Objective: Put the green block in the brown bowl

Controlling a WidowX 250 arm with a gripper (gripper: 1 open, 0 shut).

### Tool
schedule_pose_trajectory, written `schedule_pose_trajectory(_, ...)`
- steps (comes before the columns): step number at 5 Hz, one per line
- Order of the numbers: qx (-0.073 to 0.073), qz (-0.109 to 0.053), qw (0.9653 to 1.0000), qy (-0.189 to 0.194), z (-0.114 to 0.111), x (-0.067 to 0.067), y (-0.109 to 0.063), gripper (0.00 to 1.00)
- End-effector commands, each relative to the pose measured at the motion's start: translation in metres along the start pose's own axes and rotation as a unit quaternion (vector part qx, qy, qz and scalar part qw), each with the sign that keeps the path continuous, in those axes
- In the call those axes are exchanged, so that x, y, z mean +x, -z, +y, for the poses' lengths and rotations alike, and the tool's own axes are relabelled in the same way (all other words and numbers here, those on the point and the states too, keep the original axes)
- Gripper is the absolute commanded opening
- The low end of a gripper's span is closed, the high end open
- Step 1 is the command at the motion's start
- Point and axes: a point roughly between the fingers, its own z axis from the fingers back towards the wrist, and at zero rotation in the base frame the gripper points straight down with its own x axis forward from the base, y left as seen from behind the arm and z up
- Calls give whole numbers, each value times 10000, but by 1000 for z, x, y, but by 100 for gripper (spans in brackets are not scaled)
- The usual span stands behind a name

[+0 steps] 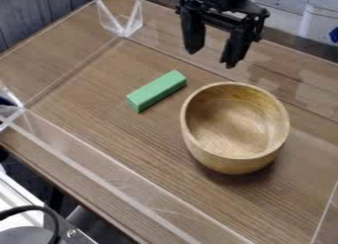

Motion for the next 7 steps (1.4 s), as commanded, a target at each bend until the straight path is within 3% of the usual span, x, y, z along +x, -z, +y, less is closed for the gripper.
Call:
schedule_pose_trajectory(1, 25, 13, 10000, 1, 9, -7, 3, 100)
schedule_pose_trajectory(3, 14, -71, 10000, -34, 39, -33, 15, 100)
schedule_pose_trajectory(5, -33, -121, 9999, 34, 73, -34, 32, 100)
schedule_pose_trajectory(7, -33, -189, 9997, 180, 77, -28, 42, 100)
